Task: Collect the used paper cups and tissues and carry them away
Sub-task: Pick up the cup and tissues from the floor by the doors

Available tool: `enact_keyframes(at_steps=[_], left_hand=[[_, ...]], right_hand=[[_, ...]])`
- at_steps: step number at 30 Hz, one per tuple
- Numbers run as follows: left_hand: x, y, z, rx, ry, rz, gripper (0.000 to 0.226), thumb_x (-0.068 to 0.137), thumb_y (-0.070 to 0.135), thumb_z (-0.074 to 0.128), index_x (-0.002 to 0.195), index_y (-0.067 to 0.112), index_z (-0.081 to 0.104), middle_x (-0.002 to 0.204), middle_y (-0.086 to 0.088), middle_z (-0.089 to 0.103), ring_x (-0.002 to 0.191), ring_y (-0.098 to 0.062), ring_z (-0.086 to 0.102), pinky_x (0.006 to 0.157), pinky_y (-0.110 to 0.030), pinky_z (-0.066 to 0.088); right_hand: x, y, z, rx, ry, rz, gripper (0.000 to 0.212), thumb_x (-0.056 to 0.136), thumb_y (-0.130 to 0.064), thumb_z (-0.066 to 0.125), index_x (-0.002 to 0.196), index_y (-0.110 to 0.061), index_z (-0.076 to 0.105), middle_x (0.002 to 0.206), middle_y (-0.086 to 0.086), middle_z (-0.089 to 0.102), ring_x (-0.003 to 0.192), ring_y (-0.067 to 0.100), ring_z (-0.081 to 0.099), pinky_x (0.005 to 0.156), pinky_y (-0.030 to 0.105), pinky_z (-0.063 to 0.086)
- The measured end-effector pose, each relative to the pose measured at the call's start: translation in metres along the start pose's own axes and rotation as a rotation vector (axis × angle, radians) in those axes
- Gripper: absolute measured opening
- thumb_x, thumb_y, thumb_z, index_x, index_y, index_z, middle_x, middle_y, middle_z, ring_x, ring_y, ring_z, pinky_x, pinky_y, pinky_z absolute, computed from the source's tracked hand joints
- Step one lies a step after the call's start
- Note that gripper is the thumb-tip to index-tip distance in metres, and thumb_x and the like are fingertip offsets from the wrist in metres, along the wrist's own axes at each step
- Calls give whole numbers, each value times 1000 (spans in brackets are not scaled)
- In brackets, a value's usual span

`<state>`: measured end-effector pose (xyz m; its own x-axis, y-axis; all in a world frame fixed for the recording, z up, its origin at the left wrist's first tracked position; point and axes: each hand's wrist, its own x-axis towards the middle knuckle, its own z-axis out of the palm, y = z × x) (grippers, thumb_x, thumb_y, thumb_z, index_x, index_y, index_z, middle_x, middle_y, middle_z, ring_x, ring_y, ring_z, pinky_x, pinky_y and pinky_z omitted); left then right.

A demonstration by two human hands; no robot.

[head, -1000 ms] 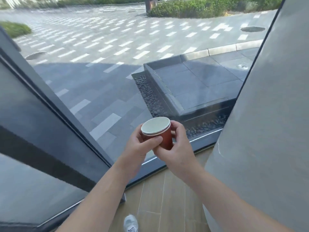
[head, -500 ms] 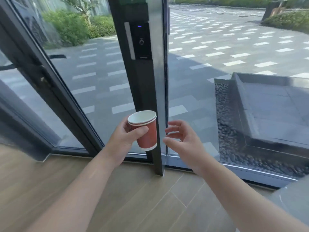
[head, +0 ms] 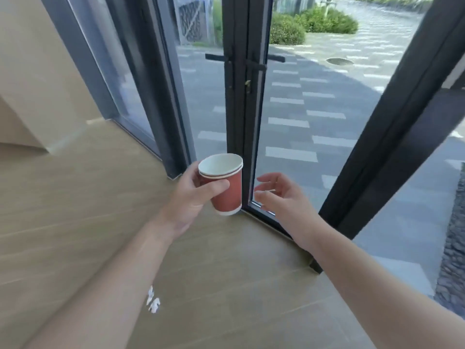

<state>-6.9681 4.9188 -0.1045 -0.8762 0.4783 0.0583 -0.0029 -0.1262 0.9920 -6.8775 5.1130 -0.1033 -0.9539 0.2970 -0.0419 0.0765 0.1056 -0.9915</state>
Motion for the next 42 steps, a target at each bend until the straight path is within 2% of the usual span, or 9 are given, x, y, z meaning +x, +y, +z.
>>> enact_keyframes(at_steps=[6, 8, 13, 16, 19, 24, 29, 37, 42], left_hand=[[-40, -4, -140, -27, 155, 2, 67, 58, 34, 83, 120, 22, 62, 103, 16, 77, 99, 0, 70, 80, -19, 55], [-52, -6, -174, -23, 198, 6, 64, 59, 35, 82, 118, 23, 62, 103, 17, 77, 98, 1, 69, 81, -18, 55], [-85, -8, -241, -33, 330, 9, 62, 62, 34, 81, 120, 23, 61, 103, 19, 76, 97, 3, 68, 78, -14, 52], [-105, -10, -271, -24, 407, -2, 62, 63, 32, 82, 120, 20, 62, 103, 19, 76, 95, 3, 68, 75, -12, 51], [-121, -16, -299, -14, 482, -18, 54, 72, 19, 77, 124, 17, 61, 105, 17, 76, 95, 3, 69, 75, -12, 51], [-136, -27, -339, -11, 660, -55, 74, 60, 38, 83, 127, 16, 61, 111, 12, 75, 102, -3, 69, 79, -18, 54], [-123, -43, -375, 17, 836, -83, 64, 60, 36, 85, 119, 24, 62, 108, 17, 77, 99, 2, 70, 78, -15, 53], [-38, -44, -410, -9, 1010, -87, 69, 56, 34, 86, 118, 24, 58, 103, 19, 77, 96, 4, 70, 76, -13, 53], [-10, -59, -426, -2, 1111, -94, 73, 54, 39, 87, 122, 32, 60, 113, 16, 74, 109, -5, 67, 87, -22, 54]], right_hand=[[13, 1, 140, -73, -150, 25, 26, 66, -39, 67, 92, -40, 66, 97, -7, 70, 93, 19, 67, 86, 42, 55], [14, 2, 176, -116, -204, 15, 28, 65, -42, 65, 92, -39, 66, 93, -11, 70, 89, 14, 67, 84, 39, 55], [23, -2, 245, -198, -340, -12, 25, 71, -37, 66, 96, -36, 65, 91, -13, 69, 91, 16, 68, 85, 45, 57], [31, -3, 281, -224, -419, -19, 23, 71, -36, 66, 94, -35, 66, 91, -14, 70, 90, 17, 68, 85, 46, 57], [40, 0, 317, -230, -503, -16, 22, 71, -36, 66, 93, -35, 66, 90, -15, 70, 89, 19, 67, 83, 47, 57], [66, 17, 366, -201, -624, 11, 22, 70, -34, 66, 92, -32, 67, 85, -15, 68, 88, 20, 67, 85, 44, 56], [118, 37, 411, -201, -755, 52, 22, 69, -37, 66, 90, -31, 67, 79, -16, 66, 78, 11, 63, 80, 40, 54], [231, 42, 465, -263, -955, 46, 9, 84, -25, 66, 90, -32, 64, 77, -21, 63, 62, 2, 55, 56, 18, 46], [280, 63, 500, -385, -1077, 50, 10, 87, -25, 63, 94, -32, 63, 82, -19, 60, 55, -2, 52, 48, 15, 43]])
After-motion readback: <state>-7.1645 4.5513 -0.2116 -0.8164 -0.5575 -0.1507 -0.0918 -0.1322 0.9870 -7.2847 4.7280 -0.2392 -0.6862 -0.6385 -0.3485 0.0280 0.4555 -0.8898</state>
